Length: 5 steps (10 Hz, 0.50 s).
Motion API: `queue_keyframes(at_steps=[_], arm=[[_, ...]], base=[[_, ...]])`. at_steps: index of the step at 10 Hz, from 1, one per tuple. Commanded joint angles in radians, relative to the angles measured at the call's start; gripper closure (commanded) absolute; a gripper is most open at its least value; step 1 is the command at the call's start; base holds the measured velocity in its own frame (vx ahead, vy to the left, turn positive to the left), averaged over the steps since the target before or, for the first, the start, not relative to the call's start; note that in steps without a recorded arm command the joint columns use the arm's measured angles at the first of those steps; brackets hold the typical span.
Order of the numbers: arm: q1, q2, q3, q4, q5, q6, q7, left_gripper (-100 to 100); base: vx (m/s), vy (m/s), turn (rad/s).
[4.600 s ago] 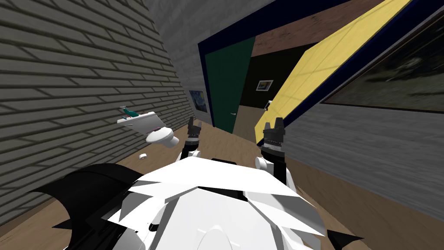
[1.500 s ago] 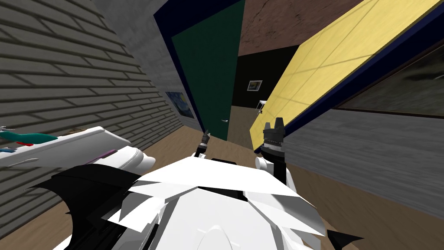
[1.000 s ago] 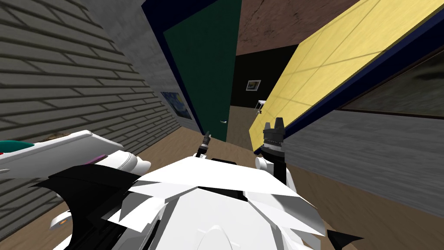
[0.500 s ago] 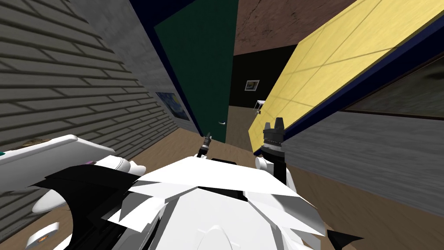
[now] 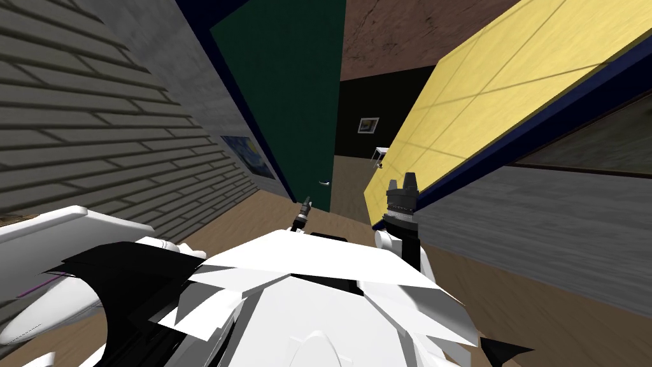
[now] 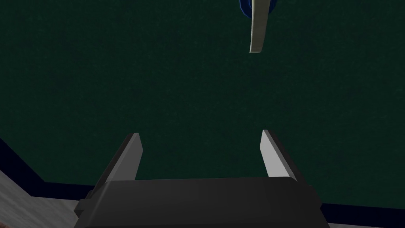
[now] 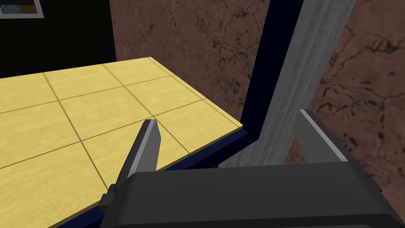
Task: Push the door open
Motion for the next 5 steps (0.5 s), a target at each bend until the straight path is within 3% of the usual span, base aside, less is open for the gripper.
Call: queue_keyframes(at_steps=[1,5], arm=[[-0.01,-0.004,-0.002,0.034,-0.001,-0.009,-0.001,-100],[-0.029,-0.01,-0.008,0.098,-0.001,-0.023,0.001,-100]], base=[[0.085,0.0,-0.025],[0.101,-0.003,-0.035]])
